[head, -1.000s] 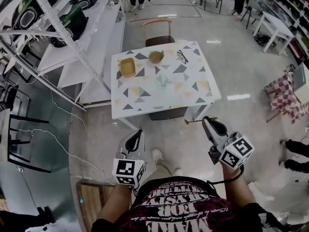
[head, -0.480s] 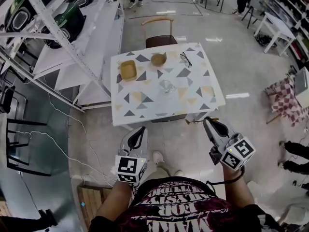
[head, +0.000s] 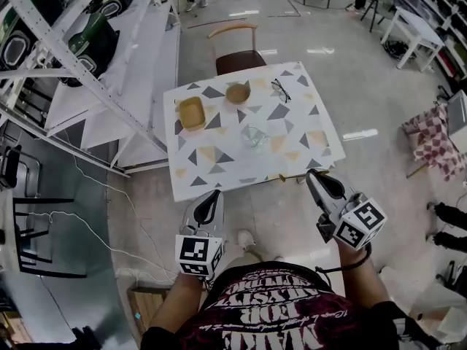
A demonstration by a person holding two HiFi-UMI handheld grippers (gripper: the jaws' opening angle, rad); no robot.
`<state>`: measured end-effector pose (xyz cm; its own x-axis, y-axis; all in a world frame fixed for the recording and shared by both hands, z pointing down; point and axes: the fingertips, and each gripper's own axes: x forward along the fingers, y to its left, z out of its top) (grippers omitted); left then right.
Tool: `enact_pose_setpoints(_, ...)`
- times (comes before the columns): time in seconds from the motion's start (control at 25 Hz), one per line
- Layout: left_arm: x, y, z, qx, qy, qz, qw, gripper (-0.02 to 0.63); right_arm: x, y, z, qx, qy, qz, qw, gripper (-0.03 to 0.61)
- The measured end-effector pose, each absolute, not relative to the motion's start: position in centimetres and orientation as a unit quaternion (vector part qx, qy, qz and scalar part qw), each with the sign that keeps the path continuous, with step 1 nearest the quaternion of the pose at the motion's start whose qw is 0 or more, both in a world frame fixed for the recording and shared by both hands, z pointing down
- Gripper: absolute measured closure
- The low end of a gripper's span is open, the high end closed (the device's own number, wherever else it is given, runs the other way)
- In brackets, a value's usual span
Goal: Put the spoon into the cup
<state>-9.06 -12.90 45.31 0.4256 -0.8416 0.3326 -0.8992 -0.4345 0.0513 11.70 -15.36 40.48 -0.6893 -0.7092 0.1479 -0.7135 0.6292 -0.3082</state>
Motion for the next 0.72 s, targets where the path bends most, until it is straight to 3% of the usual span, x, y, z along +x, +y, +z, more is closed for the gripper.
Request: enact_pose_setpoints(0.72, -12.4, -17.9, 44.6, 0.859, -0.490, 0.104, 0.107, 0.614, 7.1, -19.0, 39.4, 0.420, -0.894, 0.157, 0.026, 0.546)
